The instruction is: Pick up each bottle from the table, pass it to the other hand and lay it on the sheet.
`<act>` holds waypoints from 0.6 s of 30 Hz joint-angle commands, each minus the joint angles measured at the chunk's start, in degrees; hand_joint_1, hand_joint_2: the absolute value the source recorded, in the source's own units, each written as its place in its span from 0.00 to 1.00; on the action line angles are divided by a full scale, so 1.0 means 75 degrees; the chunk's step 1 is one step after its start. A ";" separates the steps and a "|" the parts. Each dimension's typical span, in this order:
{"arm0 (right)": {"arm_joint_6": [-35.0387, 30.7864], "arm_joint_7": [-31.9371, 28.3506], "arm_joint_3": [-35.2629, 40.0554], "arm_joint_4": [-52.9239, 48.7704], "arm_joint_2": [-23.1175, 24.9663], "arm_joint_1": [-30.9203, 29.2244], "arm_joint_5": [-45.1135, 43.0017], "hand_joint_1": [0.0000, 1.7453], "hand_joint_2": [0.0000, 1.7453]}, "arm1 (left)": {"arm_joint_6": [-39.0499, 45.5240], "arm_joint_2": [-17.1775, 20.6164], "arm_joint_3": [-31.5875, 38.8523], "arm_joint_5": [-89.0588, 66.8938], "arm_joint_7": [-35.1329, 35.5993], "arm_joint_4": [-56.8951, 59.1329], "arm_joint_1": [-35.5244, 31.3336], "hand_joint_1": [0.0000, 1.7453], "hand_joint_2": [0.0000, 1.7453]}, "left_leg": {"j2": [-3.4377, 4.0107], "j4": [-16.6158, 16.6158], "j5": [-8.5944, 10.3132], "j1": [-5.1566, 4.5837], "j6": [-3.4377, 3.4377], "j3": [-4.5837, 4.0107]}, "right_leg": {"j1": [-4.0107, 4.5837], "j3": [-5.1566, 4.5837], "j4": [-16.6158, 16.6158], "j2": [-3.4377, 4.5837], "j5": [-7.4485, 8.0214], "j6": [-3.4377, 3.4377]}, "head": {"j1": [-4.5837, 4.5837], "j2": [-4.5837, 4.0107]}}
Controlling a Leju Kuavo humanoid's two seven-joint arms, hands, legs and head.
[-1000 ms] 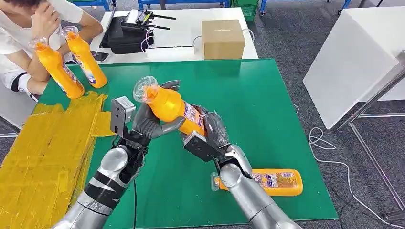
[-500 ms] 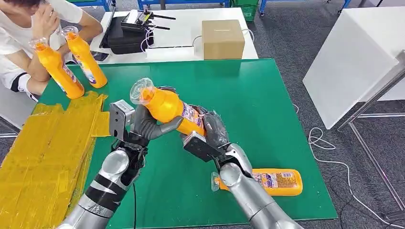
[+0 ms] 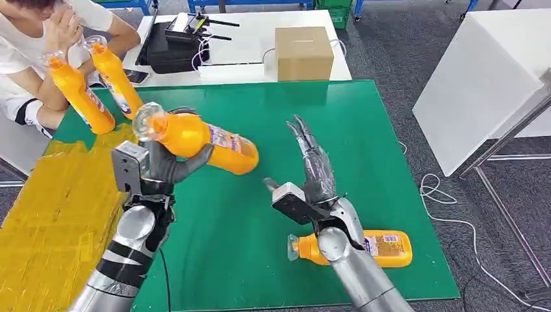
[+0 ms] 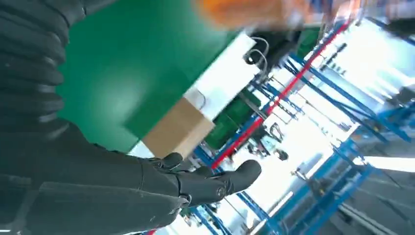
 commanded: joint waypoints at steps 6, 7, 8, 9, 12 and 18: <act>0.0245 0.0055 -0.0326 -0.1262 -0.0615 0.0306 -0.0098 0.00 1.00 | 0.0220 0.0342 0.0698 -0.0528 -0.0047 -0.0282 0.0034 1.00 1.00 | -0.0003 0.0000 -0.0003 0.0005 -0.0003 0.0003 | 0.0004 0.0010 -0.0005 -0.0006 -0.0001 0.0006 | 0.0003 0.0000; 0.0245 0.0055 -0.0326 -0.1262 -0.0615 0.0306 -0.0098 0.00 1.00 | 0.0220 0.0342 0.0698 -0.0528 -0.0047 -0.0282 0.0034 1.00 1.00 | -0.0001 0.0001 -0.0007 0.0010 -0.0005 0.0010 | 0.0007 0.0017 -0.0007 -0.0004 -0.0002 0.0007 | 0.0003 0.0000; 0.0245 0.0055 -0.0326 -0.1262 -0.0615 0.0306 -0.0098 0.00 1.00 | 0.0220 0.0342 0.0698 -0.0528 -0.0047 -0.0282 0.0034 1.00 1.00 | 0.0005 0.0000 -0.0011 0.0016 -0.0007 0.0019 | 0.0014 0.0026 -0.0013 0.0002 -0.0002 0.0008 | 0.0003 0.0000; 0.0245 0.0055 -0.0326 -0.1262 -0.0615 0.0306 -0.0098 0.00 1.00 | 0.0220 0.0342 0.0698 -0.0528 -0.0047 -0.0282 0.0034 1.00 1.00 | 0.0002 -0.0003 -0.0009 0.0011 -0.0006 0.0016 | 0.0008 0.0021 -0.0010 -0.0001 -0.0004 0.0006 | 0.0003 0.0000; 0.0485 -0.0102 -0.0568 -0.1743 -0.0715 0.0630 -0.0431 0.00 1.00 | 0.1872 0.0616 0.0840 -0.3494 0.0290 -0.0283 0.0098 1.00 1.00 | -0.0004 -0.0004 -0.0006 0.0005 -0.0005 0.0010 | 0.0003 0.0015 -0.0007 -0.0007 -0.0005 0.0004 | 0.0003 0.0000; 0.0614 -0.0242 -0.1100 -0.2966 -0.1004 0.1308 -0.0099 0.00 1.00 | 0.0452 0.1797 0.1040 -0.8649 0.2825 0.0903 -0.0268 1.00 1.00 | 0.0005 -0.0014 -0.0008 0.0009 -0.0009 0.0028 | 0.0008 0.0027 -0.0012 0.0002 -0.0005 0.0002 | 0.0003 0.0000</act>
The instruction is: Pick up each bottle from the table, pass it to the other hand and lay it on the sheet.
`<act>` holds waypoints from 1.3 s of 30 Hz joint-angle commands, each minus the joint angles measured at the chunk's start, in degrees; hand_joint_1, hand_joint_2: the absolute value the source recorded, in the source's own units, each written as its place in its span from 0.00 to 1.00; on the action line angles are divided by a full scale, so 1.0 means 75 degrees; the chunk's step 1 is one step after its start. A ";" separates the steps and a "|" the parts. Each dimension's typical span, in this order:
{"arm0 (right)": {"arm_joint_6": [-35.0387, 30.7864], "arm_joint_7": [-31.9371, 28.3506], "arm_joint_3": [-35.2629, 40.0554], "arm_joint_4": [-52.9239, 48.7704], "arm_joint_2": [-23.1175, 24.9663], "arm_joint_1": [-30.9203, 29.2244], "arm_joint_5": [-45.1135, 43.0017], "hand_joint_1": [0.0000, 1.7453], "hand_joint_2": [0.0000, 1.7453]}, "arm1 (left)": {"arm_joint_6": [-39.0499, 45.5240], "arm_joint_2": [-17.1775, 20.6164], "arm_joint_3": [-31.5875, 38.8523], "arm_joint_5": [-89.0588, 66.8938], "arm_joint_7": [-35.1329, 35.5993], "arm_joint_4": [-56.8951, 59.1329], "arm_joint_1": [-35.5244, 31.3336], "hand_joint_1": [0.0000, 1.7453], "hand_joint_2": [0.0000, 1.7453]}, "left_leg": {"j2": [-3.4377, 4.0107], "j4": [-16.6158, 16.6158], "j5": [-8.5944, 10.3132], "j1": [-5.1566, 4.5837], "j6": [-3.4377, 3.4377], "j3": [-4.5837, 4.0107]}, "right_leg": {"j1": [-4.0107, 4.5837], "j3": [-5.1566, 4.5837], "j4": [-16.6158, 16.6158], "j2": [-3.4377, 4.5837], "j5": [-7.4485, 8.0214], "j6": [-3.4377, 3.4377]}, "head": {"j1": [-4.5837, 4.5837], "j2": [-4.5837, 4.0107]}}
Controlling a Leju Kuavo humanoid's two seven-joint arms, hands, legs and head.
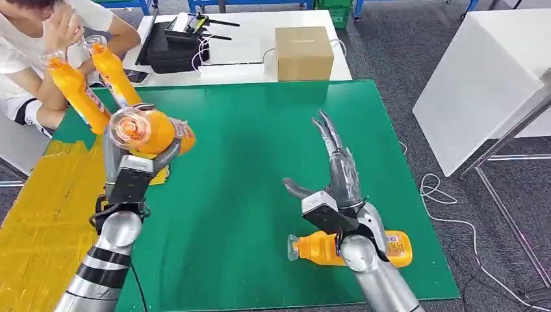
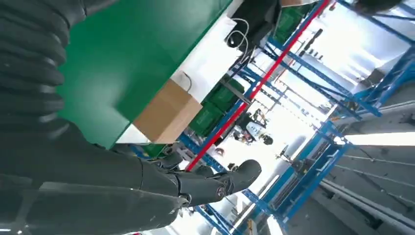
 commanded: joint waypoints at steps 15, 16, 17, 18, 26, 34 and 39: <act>0.0130 -0.0121 -0.0884 -0.1815 -0.0547 0.0632 0.0515 0.00 1.00 | -0.2013 0.1575 0.1378 -0.3906 0.2406 0.6034 -0.1798 1.00 1.00 | 0.0013 -0.0011 0.0000 0.0006 -0.0007 0.0025 | 0.0008 0.0017 -0.0005 0.0015 -0.0003 0.0003 | 0.0000 0.0000; 0.0124 -0.0125 -0.0882 -0.1780 -0.0543 0.0616 0.0511 0.00 1.00 | -0.2019 0.1591 0.1409 -0.3859 0.2356 0.6119 -0.1807 1.00 1.00 | 0.0012 -0.0010 -0.0005 0.0014 -0.0008 0.0033 | 0.0015 0.0027 -0.0010 0.0015 -0.0004 0.0005 | 0.0000 0.0000; 0.0109 -0.0125 -0.0887 -0.1748 -0.0532 0.0608 0.0510 0.00 1.00 | -0.2095 0.1609 0.1425 -0.3855 0.2378 0.6267 -0.1852 1.00 1.00 | 0.0012 -0.0009 0.0000 0.0007 -0.0006 0.0025 | 0.0008 0.0018 -0.0005 0.0015 -0.0002 0.0003 | 0.0000 0.0000; 0.0101 -0.0133 -0.0879 -0.1691 -0.0516 0.0582 0.0508 0.00 1.00 | -0.2079 0.1621 0.1449 -0.3881 0.2426 0.6420 -0.1891 1.00 1.00 | 0.0013 -0.0013 -0.0004 0.0013 -0.0009 0.0037 | 0.0014 0.0032 -0.0013 0.0015 -0.0003 0.0006 | 0.0000 0.0000; 0.0060 -0.0169 -0.0835 -0.1475 -0.0503 0.0568 0.0495 0.00 1.00 | -0.1881 0.1660 0.1739 -0.3681 0.2322 0.7015 -0.1814 1.00 1.00 | 0.0020 -0.0011 -0.0001 0.0009 -0.0010 0.0028 | 0.0006 0.0019 -0.0009 0.0025 0.0001 0.0001 | 0.0000 0.0000; 0.0083 -0.0187 -0.0847 -0.1407 -0.0494 0.0521 0.0424 0.00 1.00 | -0.1702 0.1598 0.1844 -0.3632 0.2251 0.7095 -0.1804 1.00 1.00 | 0.0016 -0.0006 -0.0004 0.0014 -0.0007 0.0022 | 0.0013 0.0020 -0.0007 0.0021 -0.0001 0.0006 | 0.0000 0.0000; 0.0117 -0.0271 -0.0753 -0.1110 -0.0429 0.0406 0.0267 0.00 1.00 | -0.1036 0.1340 0.2205 -0.3285 0.1600 0.7264 -0.1490 0.00 1.00 | 0.0019 -0.0016 -0.0004 0.0016 -0.0008 0.0037 | 0.0013 0.0034 -0.0018 0.0024 0.0001 0.0007 | 0.0003 0.0000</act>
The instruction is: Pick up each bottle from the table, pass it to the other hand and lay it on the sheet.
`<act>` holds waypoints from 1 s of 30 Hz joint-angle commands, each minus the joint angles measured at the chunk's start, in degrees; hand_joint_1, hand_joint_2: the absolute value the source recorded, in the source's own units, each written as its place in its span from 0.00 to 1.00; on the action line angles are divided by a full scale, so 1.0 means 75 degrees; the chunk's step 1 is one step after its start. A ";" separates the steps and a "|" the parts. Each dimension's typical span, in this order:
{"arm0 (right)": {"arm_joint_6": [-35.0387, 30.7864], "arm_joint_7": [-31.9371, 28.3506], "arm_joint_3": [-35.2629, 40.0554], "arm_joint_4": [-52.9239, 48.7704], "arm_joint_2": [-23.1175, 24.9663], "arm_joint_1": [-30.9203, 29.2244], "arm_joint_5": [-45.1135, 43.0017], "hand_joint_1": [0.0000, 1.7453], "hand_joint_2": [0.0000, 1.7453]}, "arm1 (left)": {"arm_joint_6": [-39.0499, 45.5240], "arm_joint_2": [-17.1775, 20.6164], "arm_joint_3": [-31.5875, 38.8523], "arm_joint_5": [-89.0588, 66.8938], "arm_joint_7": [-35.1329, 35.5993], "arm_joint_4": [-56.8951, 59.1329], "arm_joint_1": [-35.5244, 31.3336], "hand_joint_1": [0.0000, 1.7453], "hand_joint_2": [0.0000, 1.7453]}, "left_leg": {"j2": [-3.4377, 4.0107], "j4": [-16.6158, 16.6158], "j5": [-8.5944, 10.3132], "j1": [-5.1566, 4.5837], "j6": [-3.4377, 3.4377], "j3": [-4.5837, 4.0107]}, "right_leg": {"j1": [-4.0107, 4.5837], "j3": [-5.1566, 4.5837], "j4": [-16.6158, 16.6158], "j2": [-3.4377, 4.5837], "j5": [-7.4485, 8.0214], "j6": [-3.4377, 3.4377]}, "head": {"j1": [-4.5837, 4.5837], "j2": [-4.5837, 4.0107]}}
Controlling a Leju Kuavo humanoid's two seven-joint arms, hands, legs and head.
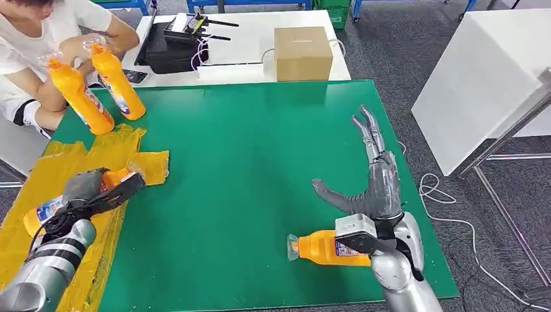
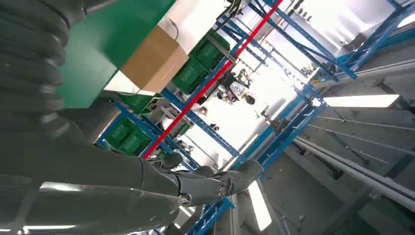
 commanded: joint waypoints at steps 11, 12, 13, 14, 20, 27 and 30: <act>-0.0079 -0.0194 0.0180 0.1154 -0.0019 -0.0480 -0.0307 0.00 1.00 | -0.0038 -0.0845 0.1505 0.2426 -0.2438 0.0530 0.0455 0.00 1.00 | -0.0012 -0.0010 0.0000 -0.0003 -0.0001 0.0017 | -0.0004 0.0019 -0.0010 -0.0009 0.0000 0.0004 | -0.0003 0.0000; -0.0102 -0.0204 0.0192 0.1191 -0.0021 -0.0457 -0.0299 0.00 1.00 | 0.0010 -0.0942 0.1661 0.2805 -0.2709 0.0284 0.0540 0.00 1.00 | -0.0018 -0.0011 0.0000 -0.0001 -0.0001 0.0021 | -0.0003 0.0026 -0.0013 -0.0017 0.0000 0.0005 | -0.0003 0.0000; -0.0102 -0.0204 0.0192 0.1191 -0.0021 -0.0457 -0.0299 0.00 1.00 | 0.0010 -0.0942 0.1661 0.2805 -0.2709 0.0284 0.0540 0.00 1.00 | -0.0012 -0.0020 -0.0001 0.0012 -0.0005 0.0040 | 0.0010 0.0048 -0.0032 -0.0012 0.0007 0.0008 | -0.0003 0.0000; -0.0117 -0.0207 0.0198 0.1211 -0.0029 -0.0435 -0.0295 0.00 1.00 | 0.0032 -0.1017 0.1744 0.3073 -0.2889 0.0073 0.0594 0.00 1.00 | -0.0018 -0.0012 0.0000 0.0000 -0.0002 0.0024 | -0.0001 0.0033 -0.0016 -0.0016 0.0003 0.0006 | -0.0003 0.0000; -0.0182 -0.0202 0.0241 0.1258 -0.0040 -0.0399 -0.0311 0.00 1.00 | 0.0054 -0.1277 0.1840 0.4277 -0.3393 -0.1198 0.0936 0.00 1.00 | -0.0019 -0.0009 -0.0006 0.0010 -0.0003 0.0032 | 0.0010 0.0040 -0.0021 -0.0018 0.0000 0.0009 | -0.0006 0.0000; -0.0183 -0.0058 0.0362 0.1266 -0.0175 -0.0271 -0.0034 0.00 1.00 | 0.2519 -0.1884 0.1407 0.4409 -0.4462 -0.4440 0.1884 0.00 1.00 | -0.0027 0.0003 -0.0014 0.0016 0.0001 0.0022 | 0.0018 0.0038 -0.0018 -0.0027 -0.0007 0.0014 | -0.0003 0.0000; -0.0168 0.0012 0.0437 0.1175 -0.0318 -0.0140 0.0210 0.00 1.00 | 0.2781 -0.1965 0.0741 0.4031 -0.4275 -0.5858 0.2247 0.00 1.00 | -0.0035 0.0008 -0.0009 0.0010 0.0002 0.0006 | 0.0012 0.0021 -0.0010 -0.0035 -0.0007 0.0011 | -0.0006 0.0000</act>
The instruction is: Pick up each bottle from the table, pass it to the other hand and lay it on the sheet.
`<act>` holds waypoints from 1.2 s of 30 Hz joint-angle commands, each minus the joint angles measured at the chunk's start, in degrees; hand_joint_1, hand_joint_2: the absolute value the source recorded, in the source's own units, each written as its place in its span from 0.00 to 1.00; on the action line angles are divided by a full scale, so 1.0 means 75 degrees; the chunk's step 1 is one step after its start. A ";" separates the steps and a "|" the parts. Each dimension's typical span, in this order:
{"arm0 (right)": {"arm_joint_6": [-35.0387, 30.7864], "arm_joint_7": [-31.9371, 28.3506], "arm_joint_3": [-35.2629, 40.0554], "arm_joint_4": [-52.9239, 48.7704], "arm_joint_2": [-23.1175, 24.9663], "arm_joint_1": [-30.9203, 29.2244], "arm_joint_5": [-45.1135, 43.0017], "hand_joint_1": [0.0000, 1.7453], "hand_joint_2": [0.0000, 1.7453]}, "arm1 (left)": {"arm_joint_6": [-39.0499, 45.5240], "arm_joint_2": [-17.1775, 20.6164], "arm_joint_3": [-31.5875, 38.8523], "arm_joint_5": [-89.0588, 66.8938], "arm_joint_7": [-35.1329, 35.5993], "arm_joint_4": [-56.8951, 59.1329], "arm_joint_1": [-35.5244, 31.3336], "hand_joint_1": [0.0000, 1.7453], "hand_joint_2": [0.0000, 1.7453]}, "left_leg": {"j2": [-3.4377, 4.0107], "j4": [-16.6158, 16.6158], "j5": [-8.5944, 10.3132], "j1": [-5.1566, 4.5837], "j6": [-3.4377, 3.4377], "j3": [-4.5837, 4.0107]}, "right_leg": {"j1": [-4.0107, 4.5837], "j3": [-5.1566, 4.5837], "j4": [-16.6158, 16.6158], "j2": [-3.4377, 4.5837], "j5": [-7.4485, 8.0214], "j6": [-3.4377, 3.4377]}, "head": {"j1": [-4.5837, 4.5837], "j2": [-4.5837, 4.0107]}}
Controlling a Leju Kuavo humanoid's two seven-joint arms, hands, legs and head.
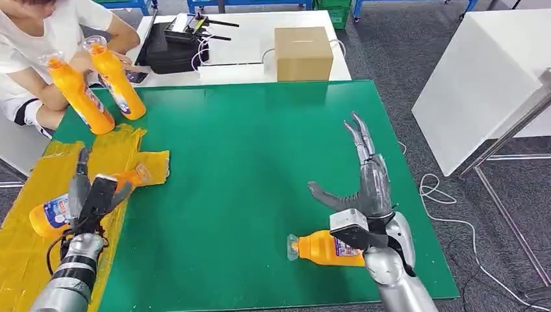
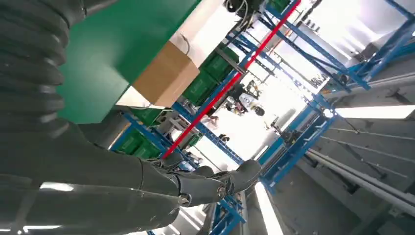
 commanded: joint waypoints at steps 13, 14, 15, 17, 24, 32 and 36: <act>0.0869 0.0469 0.0847 0.0032 -0.1431 0.0556 0.1609 0.00 1.00 | -0.0683 -0.0750 -0.1894 0.0493 0.0588 -0.4834 0.1554 0.00 1.00 | -0.0004 0.0000 -0.0018 0.0004 0.0001 0.0010 | 0.0006 0.0021 -0.0019 -0.0010 -0.0007 0.0009 | 0.0000 0.0000; 0.1053 0.0432 0.0892 0.0005 -0.1641 0.0624 0.1608 0.00 1.00 | -0.0726 -0.0790 -0.1913 0.0488 0.0577 -0.4769 0.1551 0.00 1.00 | -0.0001 -0.0002 -0.0015 0.0000 0.0001 0.0007 | 0.0001 0.0014 -0.0016 -0.0005 -0.0004 0.0008 | 0.0000 0.0000; 0.1190 0.0331 0.0943 0.0014 -0.1962 0.0676 0.1694 0.00 1.00 | -0.0758 -0.0822 -0.1953 0.0471 0.0570 -0.4642 0.1529 0.00 1.00 | -0.0009 -0.0005 -0.0012 -0.0002 0.0003 0.0009 | 0.0000 0.0018 -0.0019 -0.0012 -0.0005 0.0008 | 0.0000 0.0000; 0.1348 0.0283 0.0994 -0.0021 -0.2657 0.0859 0.2126 0.00 1.00 | -0.0962 -0.0918 -0.1942 0.0625 0.0670 -0.4227 0.1419 0.00 1.00 | -0.0022 -0.0007 -0.0009 -0.0001 0.0005 0.0014 | 0.0001 0.0025 -0.0024 -0.0026 -0.0005 0.0010 | -0.0003 0.0000; 0.1446 0.0110 0.0462 -0.0707 -0.3289 0.1598 0.1872 0.00 1.00 | -0.0961 -0.0973 -0.1895 0.0809 0.0521 -0.3868 0.1346 0.00 1.00 | -0.0021 -0.0006 -0.0013 -0.0011 0.0006 0.0009 | -0.0011 0.0019 -0.0017 -0.0020 -0.0009 0.0010 | 0.0000 0.0000; 0.1445 0.0143 0.0309 -0.0807 -0.3306 0.1703 0.1798 0.00 1.00 | -0.0951 -0.0985 -0.1860 0.0824 0.0528 -0.3834 0.1349 0.00 1.00 | -0.0007 -0.0005 -0.0025 -0.0011 0.0017 0.0016 | -0.0006 0.0020 -0.0021 -0.0011 -0.0007 0.0009 | -0.0003 0.0000; 0.1445 0.0143 0.0309 -0.0807 -0.3306 0.1703 0.1798 0.00 1.00 | -0.0951 -0.0985 -0.1860 0.0824 0.0528 -0.3834 0.1349 0.00 1.00 | -0.0001 -0.0003 -0.0024 -0.0009 0.0018 0.0011 | -0.0004 0.0018 -0.0021 -0.0010 -0.0005 0.0009 | -0.0003 0.0000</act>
